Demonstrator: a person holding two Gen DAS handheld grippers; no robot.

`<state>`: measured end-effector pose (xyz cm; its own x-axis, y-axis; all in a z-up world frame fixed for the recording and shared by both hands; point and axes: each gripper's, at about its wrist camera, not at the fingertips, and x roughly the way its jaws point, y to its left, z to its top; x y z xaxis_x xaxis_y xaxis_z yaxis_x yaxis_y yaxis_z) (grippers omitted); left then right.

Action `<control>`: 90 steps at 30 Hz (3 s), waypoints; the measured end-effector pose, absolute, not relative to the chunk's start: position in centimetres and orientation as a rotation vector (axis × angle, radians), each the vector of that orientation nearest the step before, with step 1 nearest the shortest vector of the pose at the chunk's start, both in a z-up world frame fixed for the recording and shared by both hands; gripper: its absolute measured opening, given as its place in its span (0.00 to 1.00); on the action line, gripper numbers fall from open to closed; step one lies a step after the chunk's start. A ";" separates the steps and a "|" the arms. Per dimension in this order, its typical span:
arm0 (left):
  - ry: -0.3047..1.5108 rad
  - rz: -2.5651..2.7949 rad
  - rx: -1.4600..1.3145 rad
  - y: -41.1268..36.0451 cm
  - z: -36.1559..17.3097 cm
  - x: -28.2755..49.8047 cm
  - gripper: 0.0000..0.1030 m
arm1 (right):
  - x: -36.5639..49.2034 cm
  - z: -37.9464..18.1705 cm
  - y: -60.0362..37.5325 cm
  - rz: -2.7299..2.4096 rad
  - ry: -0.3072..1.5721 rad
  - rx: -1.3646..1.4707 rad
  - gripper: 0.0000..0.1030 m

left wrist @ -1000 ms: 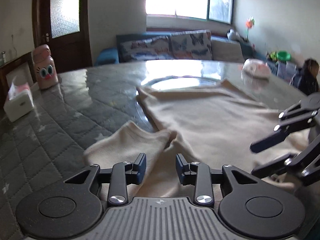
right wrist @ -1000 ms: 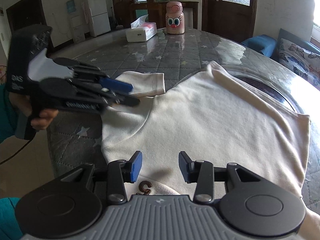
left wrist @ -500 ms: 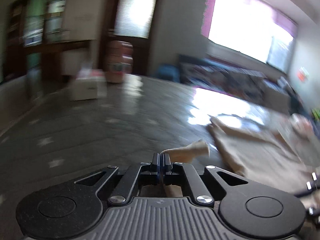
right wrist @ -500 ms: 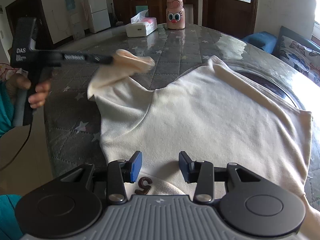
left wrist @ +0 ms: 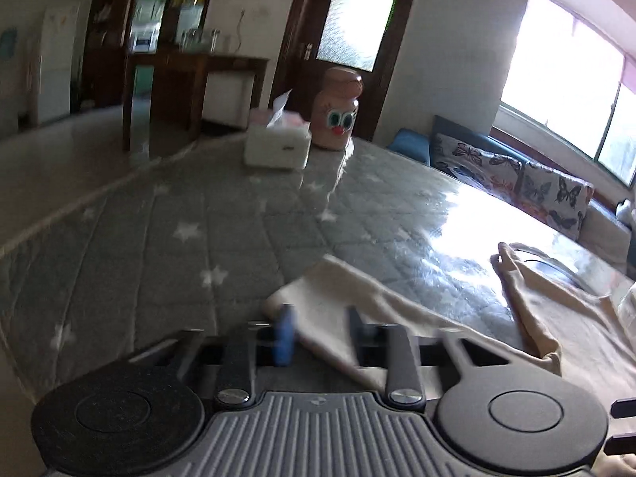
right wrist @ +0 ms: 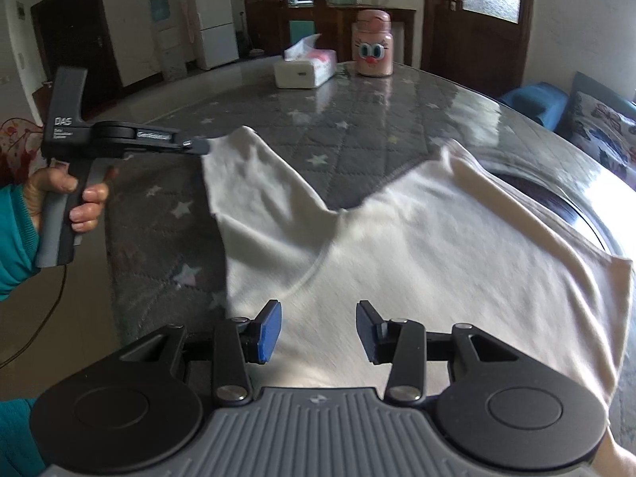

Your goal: Fold clothes

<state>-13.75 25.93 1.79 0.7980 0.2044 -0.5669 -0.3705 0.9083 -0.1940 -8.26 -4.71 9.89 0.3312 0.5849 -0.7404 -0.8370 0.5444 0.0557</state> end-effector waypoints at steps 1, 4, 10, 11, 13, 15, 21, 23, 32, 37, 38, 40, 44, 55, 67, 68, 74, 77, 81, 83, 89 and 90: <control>0.574 0.326 -0.294 25.8 1.8 -13.3 0.50 | -8.3 9.9 -4.2 0.967 0.785 -0.370 0.41; 0.595 0.337 -0.268 25.7 1.3 -12.0 0.31 | -8.4 10.1 -3.0 0.999 0.766 -0.371 0.42; 0.609 0.371 -0.182 25.6 0.9 -11.5 0.02 | -8.3 9.7 -0.2 1.059 0.740 -0.389 0.46; 0.610 0.381 -0.181 25.8 0.9 -11.5 0.02 | -8.3 9.4 0.2 1.065 0.749 -0.391 0.46; 0.611 0.403 -0.180 26.0 0.9 -11.6 0.01 | -8.1 8.8 1.1 1.079 0.774 -0.394 0.46; 0.611 0.421 -0.170 26.2 0.8 -11.7 0.00 | -8.3 8.1 1.7 1.108 0.805 -0.395 0.49; 0.634 0.467 -0.156 26.9 0.7 -11.9 0.00 | -9.8 8.7 1.5 1.179 0.787 -0.402 0.51; 0.637 0.454 -0.169 27.0 0.9 -12.1 0.01 | -10.0 9.3 0.6 1.176 0.776 -0.386 0.51; 0.597 0.182 -0.247 22.1 3.9 -11.2 0.02 | -7.5 10.4 -6.0 0.966 0.799 -0.344 0.51; 0.608 -0.055 -0.226 16.2 4.7 -10.1 0.03 | -5.8 9.7 -11.0 0.810 0.834 -0.290 0.51; 0.614 -0.101 -0.225 15.1 4.7 -9.8 0.03 | -5.5 9.3 -12.2 0.772 0.847 -0.267 0.51; 0.625 -0.175 -0.216 12.9 4.5 -9.2 0.03 | -4.9 8.8 -13.9 0.723 0.868 -0.240 0.51; 0.658 -0.256 -0.180 9.6 3.8 -7.7 0.03 | -3.6 8.6 -15.8 0.668 0.883 -0.232 0.51; 0.742 -0.223 -0.202 10.4 1.3 -6.7 0.03 | 6.0 10.3 -14.9 0.604 0.860 -0.158 0.51; 0.751 -0.237 -0.230 11.0 1.4 -6.6 0.03 | 15.3 6.8 -11.2 0.502 0.910 -0.094 0.47; 0.751 -0.238 -0.230 11.0 1.4 -6.6 0.03 | 15.6 6.8 -11.2 0.495 0.906 -0.087 0.47; 0.751 -0.241 -0.244 11.2 1.3 -6.7 0.03 | 16.1 6.6 -10.0 0.436 0.860 -0.178 0.43; 0.753 -0.239 -0.246 11.2 1.3 -6.7 0.03 | 15.4 7.1 -9.1 0.479 0.843 -0.178 0.44; 0.755 -0.238 -0.249 11.3 1.3 -6.7 0.03 | 15.3 6.6 -7.1 0.509 0.834 -0.235 0.45; 0.756 -0.237 -0.255 11.3 1.3 -6.8 0.03 | 15.5 6.2 -6.4 0.495 0.814 -0.270 0.50; 0.756 -0.238 -0.262 11.3 1.3 -6.9 0.03 | 16.6 6.6 -6.7 0.457 0.834 -0.222 0.51; 0.756 -0.238 -0.262 11.4 1.3 -6.9 0.03 | 16.5 6.7 -6.9 0.462 0.838 -0.224 0.51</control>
